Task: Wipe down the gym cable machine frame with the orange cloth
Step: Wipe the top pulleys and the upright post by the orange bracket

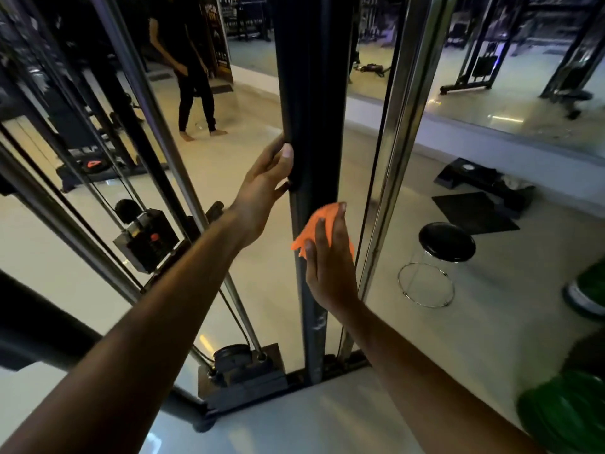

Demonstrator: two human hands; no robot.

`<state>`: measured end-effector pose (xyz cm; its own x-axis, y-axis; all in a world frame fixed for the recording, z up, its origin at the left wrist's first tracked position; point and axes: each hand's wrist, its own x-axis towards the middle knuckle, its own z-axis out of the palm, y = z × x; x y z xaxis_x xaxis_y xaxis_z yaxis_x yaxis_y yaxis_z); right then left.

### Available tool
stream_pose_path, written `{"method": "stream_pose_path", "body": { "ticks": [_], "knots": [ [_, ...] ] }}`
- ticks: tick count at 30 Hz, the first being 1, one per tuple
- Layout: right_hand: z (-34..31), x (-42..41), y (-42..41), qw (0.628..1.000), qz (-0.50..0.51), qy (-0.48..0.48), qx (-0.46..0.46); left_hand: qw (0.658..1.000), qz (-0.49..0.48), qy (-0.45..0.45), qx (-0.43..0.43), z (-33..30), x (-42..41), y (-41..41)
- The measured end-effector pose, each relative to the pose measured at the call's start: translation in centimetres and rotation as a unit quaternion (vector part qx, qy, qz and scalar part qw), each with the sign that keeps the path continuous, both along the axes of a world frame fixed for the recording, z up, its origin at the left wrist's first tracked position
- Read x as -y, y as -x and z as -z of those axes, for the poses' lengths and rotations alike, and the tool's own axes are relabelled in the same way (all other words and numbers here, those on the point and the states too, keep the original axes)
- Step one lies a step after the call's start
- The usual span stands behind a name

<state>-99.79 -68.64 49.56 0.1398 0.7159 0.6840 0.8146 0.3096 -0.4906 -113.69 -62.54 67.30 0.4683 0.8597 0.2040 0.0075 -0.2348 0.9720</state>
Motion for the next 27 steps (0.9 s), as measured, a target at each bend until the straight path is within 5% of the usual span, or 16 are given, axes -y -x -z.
{"method": "stream_pose_path", "body": {
  "ticks": [6,13,20,27],
  "knots": [
    [-4.3,-3.5,0.6,0.993,-0.011,-0.108,-0.047,1.000,0.014,-0.015,-0.010,2.9,-0.6,-0.3],
    [9.8,-1.1,-0.8,0.998,-0.029,-0.049,0.013,0.999,0.010,-0.014,0.028,9.5,-0.7,-0.6],
    [7.1,-3.3,-0.2,0.993,-0.016,-0.116,-0.017,0.997,-0.003,0.015,0.070,15.6,0.2,-1.5],
    [19.1,-0.9,-0.9,0.995,-0.040,-0.080,0.038,0.993,-0.044,-0.065,0.089,18.4,-0.6,-2.3]
  ]
}}
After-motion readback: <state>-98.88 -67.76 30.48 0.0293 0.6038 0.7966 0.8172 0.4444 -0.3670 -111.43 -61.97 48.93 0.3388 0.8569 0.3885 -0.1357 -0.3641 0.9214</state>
